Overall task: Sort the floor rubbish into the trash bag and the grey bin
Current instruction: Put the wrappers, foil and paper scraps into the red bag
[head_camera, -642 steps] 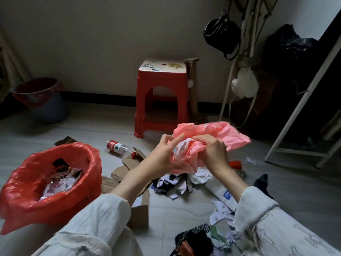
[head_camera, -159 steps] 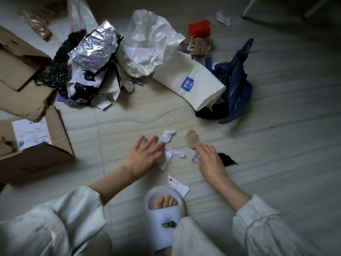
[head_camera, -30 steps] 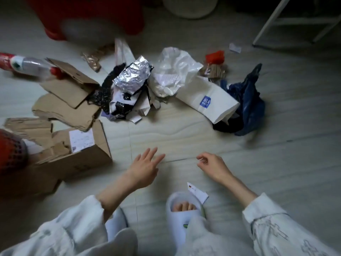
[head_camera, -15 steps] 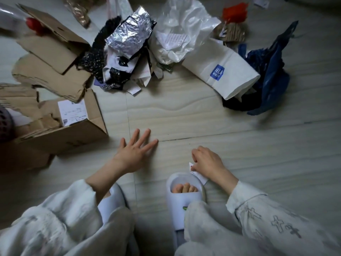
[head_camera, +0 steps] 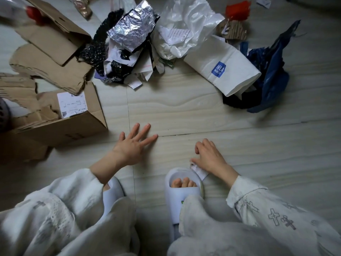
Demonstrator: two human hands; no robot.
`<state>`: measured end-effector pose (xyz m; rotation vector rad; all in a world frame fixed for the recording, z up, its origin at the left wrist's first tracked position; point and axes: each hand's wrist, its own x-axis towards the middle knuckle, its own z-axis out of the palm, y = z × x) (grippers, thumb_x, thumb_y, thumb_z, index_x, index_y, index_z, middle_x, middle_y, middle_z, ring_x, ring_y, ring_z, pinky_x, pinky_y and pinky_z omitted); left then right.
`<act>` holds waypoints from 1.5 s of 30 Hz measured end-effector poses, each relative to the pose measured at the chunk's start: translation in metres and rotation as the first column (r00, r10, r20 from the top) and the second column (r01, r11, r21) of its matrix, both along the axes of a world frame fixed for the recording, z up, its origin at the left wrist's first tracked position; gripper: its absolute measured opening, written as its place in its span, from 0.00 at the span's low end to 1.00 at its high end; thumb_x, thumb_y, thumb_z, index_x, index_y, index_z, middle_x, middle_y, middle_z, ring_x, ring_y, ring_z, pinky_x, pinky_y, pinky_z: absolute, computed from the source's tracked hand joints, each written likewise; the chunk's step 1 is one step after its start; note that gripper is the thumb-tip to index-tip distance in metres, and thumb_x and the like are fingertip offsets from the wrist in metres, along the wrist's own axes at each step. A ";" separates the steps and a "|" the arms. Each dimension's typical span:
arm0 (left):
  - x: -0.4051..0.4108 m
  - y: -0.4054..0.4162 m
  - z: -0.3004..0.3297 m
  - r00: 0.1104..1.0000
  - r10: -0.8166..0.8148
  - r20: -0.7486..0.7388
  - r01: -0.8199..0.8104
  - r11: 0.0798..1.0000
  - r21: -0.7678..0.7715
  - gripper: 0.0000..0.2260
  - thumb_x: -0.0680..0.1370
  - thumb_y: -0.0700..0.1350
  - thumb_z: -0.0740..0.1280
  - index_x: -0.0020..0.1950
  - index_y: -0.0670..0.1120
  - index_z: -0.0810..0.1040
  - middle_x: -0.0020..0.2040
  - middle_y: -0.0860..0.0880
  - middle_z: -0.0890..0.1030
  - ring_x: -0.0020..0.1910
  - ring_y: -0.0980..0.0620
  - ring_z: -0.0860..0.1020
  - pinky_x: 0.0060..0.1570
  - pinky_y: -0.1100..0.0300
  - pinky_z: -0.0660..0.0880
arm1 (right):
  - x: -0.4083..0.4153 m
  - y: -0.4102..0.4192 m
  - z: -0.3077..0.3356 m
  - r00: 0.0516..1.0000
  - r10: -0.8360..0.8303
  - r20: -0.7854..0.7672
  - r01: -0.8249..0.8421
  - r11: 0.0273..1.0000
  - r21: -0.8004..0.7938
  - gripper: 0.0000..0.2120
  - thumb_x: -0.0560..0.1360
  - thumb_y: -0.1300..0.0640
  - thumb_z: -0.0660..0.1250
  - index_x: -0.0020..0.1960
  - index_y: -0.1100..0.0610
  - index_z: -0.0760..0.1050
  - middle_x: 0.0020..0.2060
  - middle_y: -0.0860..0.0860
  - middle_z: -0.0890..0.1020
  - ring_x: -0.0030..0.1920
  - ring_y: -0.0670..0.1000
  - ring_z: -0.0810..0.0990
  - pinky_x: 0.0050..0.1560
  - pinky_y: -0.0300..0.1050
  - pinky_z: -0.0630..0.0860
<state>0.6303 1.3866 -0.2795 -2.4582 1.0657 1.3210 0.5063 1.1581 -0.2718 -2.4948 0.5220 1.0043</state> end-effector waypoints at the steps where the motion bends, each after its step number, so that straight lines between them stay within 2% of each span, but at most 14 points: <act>1: 0.000 0.000 -0.001 1.000 -0.001 0.007 0.001 1.000 -0.011 0.33 0.79 0.41 0.55 0.74 0.63 0.39 0.75 0.54 0.33 0.74 0.45 0.34 0.70 0.38 0.49 | 0.000 0.000 0.000 0.998 -0.054 0.032 0.054 0.999 0.009 0.12 0.73 0.54 0.65 0.52 0.61 0.74 0.54 0.59 0.73 0.59 0.59 0.70 0.61 0.45 0.64; 3: 0.001 -0.001 -0.002 1.000 0.006 0.004 -0.006 0.999 -0.039 0.30 0.80 0.42 0.54 0.74 0.61 0.42 0.76 0.53 0.34 0.75 0.45 0.36 0.70 0.38 0.50 | -0.001 -0.002 -0.001 0.990 -0.127 0.056 0.124 0.991 0.043 0.11 0.76 0.57 0.61 0.51 0.62 0.78 0.53 0.60 0.74 0.58 0.60 0.71 0.61 0.44 0.63; 7: 0.009 0.019 -0.002 0.999 0.044 -0.014 -0.045 0.991 -0.127 0.25 0.81 0.42 0.53 0.76 0.56 0.50 0.77 0.48 0.42 0.76 0.45 0.43 0.72 0.44 0.54 | -0.005 -0.010 0.006 0.999 0.003 -0.032 0.001 0.994 0.112 0.09 0.74 0.56 0.64 0.53 0.55 0.79 0.54 0.56 0.72 0.60 0.56 0.68 0.64 0.44 0.64; 16: -0.012 0.049 0.014 0.980 0.197 0.002 -0.191 0.949 -0.249 0.25 0.79 0.39 0.55 0.75 0.51 0.57 0.77 0.44 0.52 0.76 0.43 0.48 0.71 0.45 0.56 | -0.017 0.023 0.000 0.999 0.045 0.029 -0.042 0.994 -0.100 0.09 0.73 0.49 0.66 0.50 0.52 0.77 0.56 0.52 0.71 0.61 0.53 0.70 0.61 0.50 0.65; 21: -0.017 0.049 0.021 0.969 0.249 0.000 -0.234 0.912 -0.337 0.23 0.79 0.38 0.55 0.74 0.49 0.60 0.76 0.42 0.55 0.76 0.43 0.50 0.72 0.48 0.57 | -0.021 0.024 -0.003 0.999 -0.008 0.034 0.011 0.997 -0.078 0.05 0.74 0.54 0.67 0.45 0.55 0.79 0.53 0.53 0.73 0.58 0.54 0.72 0.57 0.48 0.68; 28: -0.015 0.048 0.021 0.953 0.301 -0.026 -0.293 0.900 -0.324 0.22 0.79 0.39 0.55 0.74 0.47 0.60 0.76 0.41 0.55 0.75 0.42 0.54 0.73 0.53 0.55 | 0.020 0.002 0.011 0.944 -0.302 0.132 0.306 0.952 -0.013 0.03 0.75 0.58 0.65 0.43 0.55 0.71 0.44 0.57 0.80 0.49 0.58 0.77 0.47 0.46 0.70; 32: -0.004 0.036 0.019 0.929 0.362 -0.075 -0.363 0.855 -0.370 0.22 0.78 0.38 0.57 0.73 0.45 0.63 0.75 0.40 0.58 0.74 0.41 0.57 0.72 0.53 0.56 | 0.059 0.008 0.015 0.848 -0.477 0.232 0.454 0.879 0.147 0.01 0.75 0.61 0.64 0.45 0.58 0.72 0.40 0.54 0.77 0.44 0.53 0.74 0.45 0.41 0.67; 34: 0.005 0.026 0.021 0.910 0.402 -0.101 -0.408 0.822 -0.398 0.21 0.79 0.39 0.59 0.72 0.44 0.64 0.74 0.40 0.60 0.72 0.41 0.60 0.70 0.56 0.57 | 0.085 0.018 0.018 0.756 -0.610 0.239 0.546 0.788 0.286 0.01 0.75 0.62 0.64 0.44 0.58 0.73 0.40 0.54 0.77 0.42 0.52 0.74 0.46 0.42 0.70; 37: 0.017 0.008 0.030 0.787 0.572 -0.233 -0.604 0.633 -0.485 0.21 0.79 0.44 0.62 0.71 0.45 0.65 0.68 0.43 0.69 0.66 0.44 0.70 0.64 0.57 0.65 | 0.119 0.041 0.027 0.641 -0.761 0.098 0.602 0.579 0.550 0.09 0.75 0.65 0.64 0.39 0.55 0.69 0.37 0.56 0.76 0.34 0.53 0.76 0.35 0.45 0.79; 39: 0.028 -0.005 0.037 0.574 0.711 -0.407 -0.794 0.360 -0.490 0.26 0.76 0.46 0.67 0.71 0.47 0.63 0.62 0.47 0.74 0.58 0.48 0.75 0.58 0.58 0.71 | 0.139 0.057 0.036 0.627 -0.779 -0.023 0.582 0.447 0.679 0.08 0.75 0.67 0.63 0.40 0.57 0.70 0.34 0.55 0.76 0.32 0.51 0.76 0.28 0.38 0.77; 41: 0.042 -0.012 0.039 0.348 0.782 -0.518 -0.890 0.102 -0.443 0.30 0.73 0.45 0.71 0.72 0.49 0.62 0.55 0.49 0.76 0.51 0.50 0.76 0.55 0.58 0.72 | 0.155 0.068 0.043 0.618 -0.781 -0.089 0.568 0.366 0.737 0.08 0.75 0.66 0.65 0.40 0.57 0.71 0.34 0.53 0.77 0.33 0.50 0.77 0.30 0.38 0.77; 42: 0.049 -0.013 0.038 0.280 0.803 -0.526 -0.900 0.029 -0.434 0.28 0.73 0.43 0.71 0.70 0.49 0.64 0.51 0.48 0.77 0.48 0.50 0.77 0.54 0.56 0.74 | 0.163 0.071 0.043 0.619 -0.780 -0.088 0.559 0.359 0.748 0.07 0.75 0.65 0.65 0.40 0.57 0.72 0.34 0.53 0.77 0.34 0.51 0.77 0.32 0.38 0.77; 43: 0.056 -0.014 0.037 0.246 0.820 -0.516 -0.900 -0.006 -0.437 0.23 0.73 0.41 0.70 0.66 0.48 0.69 0.47 0.48 0.78 0.44 0.50 0.78 0.54 0.53 0.76 | 0.169 0.072 0.042 0.639 -0.770 -0.008 0.527 0.430 0.733 0.04 0.75 0.63 0.65 0.42 0.57 0.73 0.35 0.52 0.77 0.36 0.51 0.78 0.35 0.38 0.77; 45: 0.067 -0.012 0.032 0.248 0.856 -0.453 -0.883 0.008 -0.470 0.12 0.74 0.37 0.67 0.56 0.46 0.76 0.41 0.48 0.77 0.37 0.51 0.77 0.50 0.54 0.78 | 0.186 0.070 0.036 0.717 -0.588 0.375 0.363 0.774 0.519 0.03 0.75 0.59 0.66 0.48 0.58 0.76 0.41 0.52 0.79 0.45 0.51 0.77 0.44 0.38 0.72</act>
